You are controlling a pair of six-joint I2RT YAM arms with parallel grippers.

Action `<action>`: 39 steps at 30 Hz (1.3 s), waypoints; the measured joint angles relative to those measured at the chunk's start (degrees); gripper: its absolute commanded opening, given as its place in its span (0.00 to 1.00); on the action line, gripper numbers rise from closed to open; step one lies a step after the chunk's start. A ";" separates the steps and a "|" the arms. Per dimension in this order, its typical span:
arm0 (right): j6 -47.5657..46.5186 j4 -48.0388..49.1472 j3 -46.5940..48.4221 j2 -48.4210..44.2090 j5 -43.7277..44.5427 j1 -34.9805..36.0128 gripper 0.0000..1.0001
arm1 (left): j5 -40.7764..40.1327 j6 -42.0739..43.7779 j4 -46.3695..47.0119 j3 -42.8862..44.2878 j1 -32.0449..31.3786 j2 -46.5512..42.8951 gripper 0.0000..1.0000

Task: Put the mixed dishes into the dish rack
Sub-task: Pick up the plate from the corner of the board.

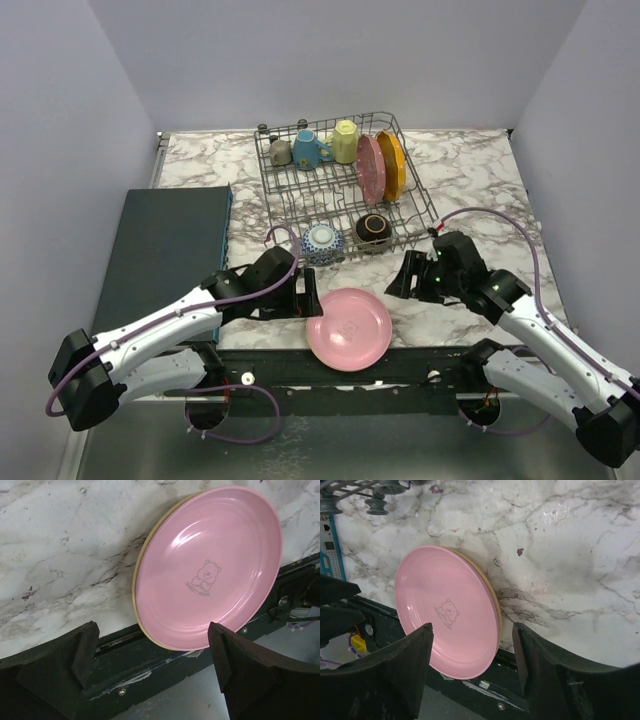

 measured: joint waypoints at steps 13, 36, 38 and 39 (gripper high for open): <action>1.70 4.79 -4.11 8.41 -4.81 0.00 0.48 | -1.49 -3.63 4.04 -5.66 -1.86 1.73 0.99; 1.84 7.76 -6.47 17.25 -6.64 1.38 0.31 | -0.63 -3.91 11.26 -8.41 -2.19 6.84 0.78; 1.81 7.87 -6.47 17.86 -6.62 1.57 0.29 | -0.61 -3.87 11.72 -8.70 -2.19 7.34 0.77; 1.77 7.98 -6.47 18.12 -6.62 1.70 0.27 | -0.61 -3.85 11.87 -8.79 -2.19 7.52 0.77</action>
